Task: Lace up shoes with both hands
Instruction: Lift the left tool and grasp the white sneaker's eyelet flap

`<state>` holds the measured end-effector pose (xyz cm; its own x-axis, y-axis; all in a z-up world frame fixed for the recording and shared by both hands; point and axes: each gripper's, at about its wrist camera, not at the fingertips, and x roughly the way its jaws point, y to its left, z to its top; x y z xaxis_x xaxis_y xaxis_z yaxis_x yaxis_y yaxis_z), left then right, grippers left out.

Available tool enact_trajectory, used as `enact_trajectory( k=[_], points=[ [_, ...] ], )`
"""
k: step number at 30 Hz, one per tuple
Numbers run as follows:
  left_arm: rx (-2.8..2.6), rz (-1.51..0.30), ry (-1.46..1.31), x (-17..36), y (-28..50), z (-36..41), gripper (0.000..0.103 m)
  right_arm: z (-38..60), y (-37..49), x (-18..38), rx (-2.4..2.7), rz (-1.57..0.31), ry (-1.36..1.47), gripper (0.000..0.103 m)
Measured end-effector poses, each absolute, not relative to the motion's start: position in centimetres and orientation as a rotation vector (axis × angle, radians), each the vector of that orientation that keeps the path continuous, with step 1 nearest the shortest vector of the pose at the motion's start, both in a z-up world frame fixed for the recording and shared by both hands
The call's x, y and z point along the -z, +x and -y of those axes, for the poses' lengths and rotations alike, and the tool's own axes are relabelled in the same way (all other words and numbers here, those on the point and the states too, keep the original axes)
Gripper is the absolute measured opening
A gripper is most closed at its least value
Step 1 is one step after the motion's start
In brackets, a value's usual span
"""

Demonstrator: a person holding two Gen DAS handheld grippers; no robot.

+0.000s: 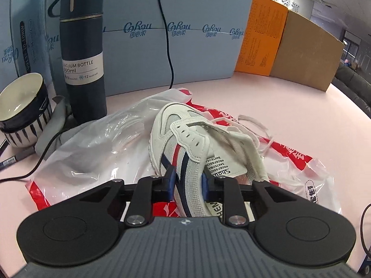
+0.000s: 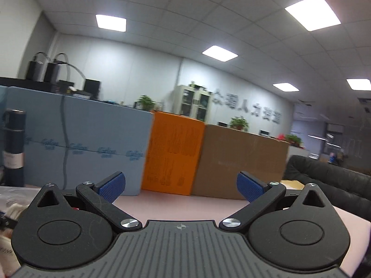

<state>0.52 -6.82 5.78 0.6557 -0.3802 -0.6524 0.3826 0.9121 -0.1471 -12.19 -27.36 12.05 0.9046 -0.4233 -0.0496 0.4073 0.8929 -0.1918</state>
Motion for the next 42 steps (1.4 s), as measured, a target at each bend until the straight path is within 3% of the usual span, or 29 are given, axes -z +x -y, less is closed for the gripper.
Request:
enact_trajectory(
  k=[7, 15, 17, 19, 24, 27, 29, 31, 36, 42],
  points=[
    [0.360, -0.771, 0.036, -6.5, 2.1, 5.3, 0.012, 28.5, -11.7, -14.1, 0.302, -0.077, -0.001, 0.103],
    [0.405, -0.771, 0.015, -8.0, 1.0, 4.0, 0.019, 31.3, -10.2, -18.8, 0.144, -0.164, 0.176, 0.103],
    [0.428, -0.732, 0.017, -9.3, 0.8, 3.8, 0.039, 32.5, -10.1, -21.0, 0.094, -0.121, 0.212, 0.103],
    [0.446, -0.687, 0.025, -11.0, 0.8, 3.6, 0.048, 33.9, -9.9, -23.6, 0.045, -0.081, 0.245, 0.103],
    [0.456, -0.540, 0.066, -18.0, 2.4, 2.9, 0.050, 36.4, -9.6, -30.1, -0.060, 0.059, 0.184, 0.103],
    [0.404, -0.384, 0.089, -23.4, 3.0, 2.0, 0.065, 36.2, -9.7, -34.1, -0.098, 0.157, 0.058, 0.103],
    [0.376, -0.291, 0.084, -26.5, 3.2, 1.3, 0.080, 36.2, -10.3, -35.9, -0.136, 0.247, -0.013, 0.103],
    [0.369, -0.253, 0.051, -27.6, 2.9, 0.8, 0.084, 35.9, -10.7, -36.6, -0.180, 0.289, -0.062, 0.103],
    [0.399, -0.302, 0.040, -24.9, 1.8, 1.5, 0.084, 34.9, -9.5, -33.1, -0.274, 0.161, -0.100, 0.103],
    [0.435, -0.461, 0.064, -16.3, -1.9, 4.1, 0.084, 33.4, -7.6, -21.6, -0.283, -0.243, -0.071, 0.103]
  ],
)
